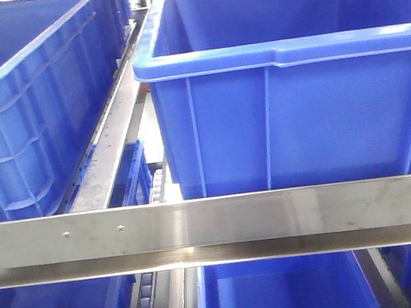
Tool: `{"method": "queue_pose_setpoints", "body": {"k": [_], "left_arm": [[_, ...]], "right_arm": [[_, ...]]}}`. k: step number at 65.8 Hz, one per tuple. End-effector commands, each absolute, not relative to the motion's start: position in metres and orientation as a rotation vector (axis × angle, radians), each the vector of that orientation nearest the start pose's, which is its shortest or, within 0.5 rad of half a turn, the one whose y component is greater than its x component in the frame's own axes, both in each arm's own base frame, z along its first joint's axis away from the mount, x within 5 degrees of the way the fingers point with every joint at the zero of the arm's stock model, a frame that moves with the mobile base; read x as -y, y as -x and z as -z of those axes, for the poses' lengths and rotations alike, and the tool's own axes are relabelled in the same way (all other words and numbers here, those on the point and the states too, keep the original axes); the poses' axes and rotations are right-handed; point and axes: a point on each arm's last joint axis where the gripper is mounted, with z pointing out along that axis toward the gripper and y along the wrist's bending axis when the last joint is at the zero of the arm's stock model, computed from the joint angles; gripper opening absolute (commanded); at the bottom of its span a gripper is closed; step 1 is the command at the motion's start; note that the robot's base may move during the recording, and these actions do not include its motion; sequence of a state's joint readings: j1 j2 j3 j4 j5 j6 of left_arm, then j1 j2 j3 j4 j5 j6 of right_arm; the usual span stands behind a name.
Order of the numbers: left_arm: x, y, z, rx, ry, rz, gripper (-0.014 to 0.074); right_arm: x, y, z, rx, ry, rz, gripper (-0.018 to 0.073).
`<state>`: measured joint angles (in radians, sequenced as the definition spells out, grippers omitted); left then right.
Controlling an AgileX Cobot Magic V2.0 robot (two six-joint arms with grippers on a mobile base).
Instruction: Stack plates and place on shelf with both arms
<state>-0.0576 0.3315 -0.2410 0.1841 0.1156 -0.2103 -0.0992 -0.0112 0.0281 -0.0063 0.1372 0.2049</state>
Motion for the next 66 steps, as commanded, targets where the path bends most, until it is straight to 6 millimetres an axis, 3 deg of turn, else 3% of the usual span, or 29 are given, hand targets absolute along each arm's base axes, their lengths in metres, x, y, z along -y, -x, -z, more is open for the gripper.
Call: {"method": "queue_pose_setpoints", "body": {"k": [1, 66], "left_arm": [[0.0052, -0.0876, -0.2795, -1.579, -0.022, 0.072, 0.0083], [0.0045, -0.0817, -0.2757, -1.566, -0.006, 0.083, 0.0083]], "right_arm": [[0.0058, -0.055, -0.2011, -1.507, -0.228, -0.073, 0.0056], [0.0058, -0.0551, -0.201, -1.508, -0.229, -0.073, 0.0056]]}}
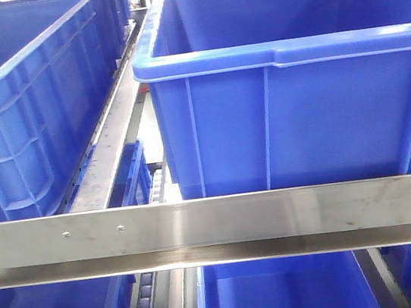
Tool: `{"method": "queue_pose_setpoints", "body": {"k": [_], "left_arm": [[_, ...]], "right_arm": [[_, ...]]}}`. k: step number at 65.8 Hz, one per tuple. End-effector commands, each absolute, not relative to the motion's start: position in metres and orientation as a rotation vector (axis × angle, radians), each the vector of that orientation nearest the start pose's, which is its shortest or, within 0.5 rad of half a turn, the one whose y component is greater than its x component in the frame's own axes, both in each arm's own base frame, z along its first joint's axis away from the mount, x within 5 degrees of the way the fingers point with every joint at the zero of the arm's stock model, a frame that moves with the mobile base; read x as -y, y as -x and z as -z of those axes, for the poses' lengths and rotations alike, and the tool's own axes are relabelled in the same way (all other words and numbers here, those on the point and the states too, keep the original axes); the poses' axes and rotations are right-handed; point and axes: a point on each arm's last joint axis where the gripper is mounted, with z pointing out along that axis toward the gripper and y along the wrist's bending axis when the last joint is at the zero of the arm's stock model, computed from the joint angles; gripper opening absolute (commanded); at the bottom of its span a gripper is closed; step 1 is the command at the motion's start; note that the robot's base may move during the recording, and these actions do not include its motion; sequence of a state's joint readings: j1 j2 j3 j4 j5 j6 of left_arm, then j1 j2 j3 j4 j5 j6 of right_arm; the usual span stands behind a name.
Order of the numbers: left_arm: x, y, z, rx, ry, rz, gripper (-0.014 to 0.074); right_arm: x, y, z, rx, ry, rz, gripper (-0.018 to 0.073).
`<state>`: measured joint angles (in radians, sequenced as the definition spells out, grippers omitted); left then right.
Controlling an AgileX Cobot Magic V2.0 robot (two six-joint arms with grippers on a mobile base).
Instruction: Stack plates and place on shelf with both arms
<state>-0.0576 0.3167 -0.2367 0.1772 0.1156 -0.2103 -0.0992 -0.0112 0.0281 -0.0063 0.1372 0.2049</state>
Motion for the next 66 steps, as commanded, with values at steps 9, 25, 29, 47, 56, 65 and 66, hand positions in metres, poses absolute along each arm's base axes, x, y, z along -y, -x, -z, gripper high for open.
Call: {"method": "queue_pose_setpoints", "body": {"k": [9, 25, 29, 47, 56, 65, 66], "left_arm": [[0.004, -0.071, -0.245, -1.566, -0.007, 0.085, 0.0083], [0.003, -0.057, -0.207, -1.539, 0.059, 0.155, 0.0083], [0.003, -0.055, -0.209, -1.5, 0.035, 0.134, 0.0083], [0.003, -0.054, -0.208, -1.498, 0.025, 0.123, 0.0083], [0.003, -0.054, -0.208, -1.498, 0.025, 0.123, 0.0083], [0.003, -0.054, -0.209, -1.489, 0.03, 0.13, 0.0083], [0.003, -0.054, -0.209, -1.489, 0.029, 0.13, 0.0083]], "right_arm": [[0.006, -0.055, -0.201, -1.508, -0.229, -0.073, 0.0056], [0.006, -0.055, -0.201, -1.508, -0.229, -0.073, 0.0056], [0.006, -0.055, -0.201, -1.508, -0.229, -0.073, 0.0056], [0.006, -0.055, -0.201, -1.508, -0.229, -0.073, 0.0056], [0.006, -0.055, -0.201, -1.508, -0.229, -0.073, 0.0056], [0.006, -0.055, -0.201, -1.508, -0.229, -0.073, 0.0056], [0.006, -0.055, -0.201, -1.508, -0.229, -0.073, 0.0056]]}}
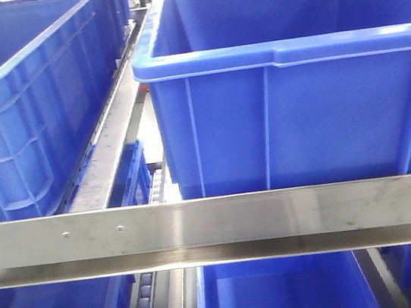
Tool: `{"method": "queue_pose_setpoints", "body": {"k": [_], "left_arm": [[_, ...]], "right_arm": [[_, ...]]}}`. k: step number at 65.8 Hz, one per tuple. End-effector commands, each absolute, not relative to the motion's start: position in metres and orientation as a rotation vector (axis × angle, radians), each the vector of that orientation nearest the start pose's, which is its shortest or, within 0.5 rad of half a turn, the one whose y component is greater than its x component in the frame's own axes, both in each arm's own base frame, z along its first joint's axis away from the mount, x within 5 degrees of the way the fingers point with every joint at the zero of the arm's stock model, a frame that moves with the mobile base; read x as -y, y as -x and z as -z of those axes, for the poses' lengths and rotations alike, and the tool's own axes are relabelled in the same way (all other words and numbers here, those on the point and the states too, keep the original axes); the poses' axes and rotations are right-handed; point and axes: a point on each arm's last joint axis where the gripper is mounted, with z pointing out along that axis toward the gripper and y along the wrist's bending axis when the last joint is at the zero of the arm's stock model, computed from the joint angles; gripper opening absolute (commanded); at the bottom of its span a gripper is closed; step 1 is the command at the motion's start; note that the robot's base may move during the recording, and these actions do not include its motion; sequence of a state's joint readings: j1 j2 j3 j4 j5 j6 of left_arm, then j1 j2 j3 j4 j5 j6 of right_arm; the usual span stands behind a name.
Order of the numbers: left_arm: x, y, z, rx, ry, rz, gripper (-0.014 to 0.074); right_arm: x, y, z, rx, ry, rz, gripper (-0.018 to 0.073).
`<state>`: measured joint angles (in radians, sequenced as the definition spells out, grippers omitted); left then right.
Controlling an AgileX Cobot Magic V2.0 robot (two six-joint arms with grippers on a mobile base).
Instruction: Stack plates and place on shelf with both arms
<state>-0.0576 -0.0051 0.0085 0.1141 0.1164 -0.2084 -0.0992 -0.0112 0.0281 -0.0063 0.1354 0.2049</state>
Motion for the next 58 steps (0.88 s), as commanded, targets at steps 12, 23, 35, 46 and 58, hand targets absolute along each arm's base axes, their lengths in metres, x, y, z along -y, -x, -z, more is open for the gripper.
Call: {"method": "queue_pose_setpoints", "body": {"k": [12, 23, 35, 46, 58], "left_arm": [[0.0034, -0.0546, -0.2068, -1.517, 0.085, 0.19, 0.0083], [0.0034, -0.0545, -0.2082, -1.501, 0.017, 0.118, 0.0083], [0.0034, -0.0545, -0.2082, -1.501, 0.017, 0.118, 0.0083], [0.0034, -0.0545, -0.2082, -1.501, 0.017, 0.118, 0.0083], [0.0034, -0.0545, -0.2082, -1.501, 0.017, 0.118, 0.0083]], "right_arm": [[0.0058, -0.0551, -0.201, -1.508, -0.229, -0.073, 0.0056], [0.0058, -0.0551, -0.201, -1.508, -0.229, -0.073, 0.0056], [0.0058, -0.0551, -0.201, -1.508, -0.229, -0.073, 0.0056], [0.0058, -0.0551, -0.201, -1.508, -0.229, -0.073, 0.0056], [0.0058, -0.0551, -0.201, -1.508, -0.229, -0.073, 0.0056]]}}
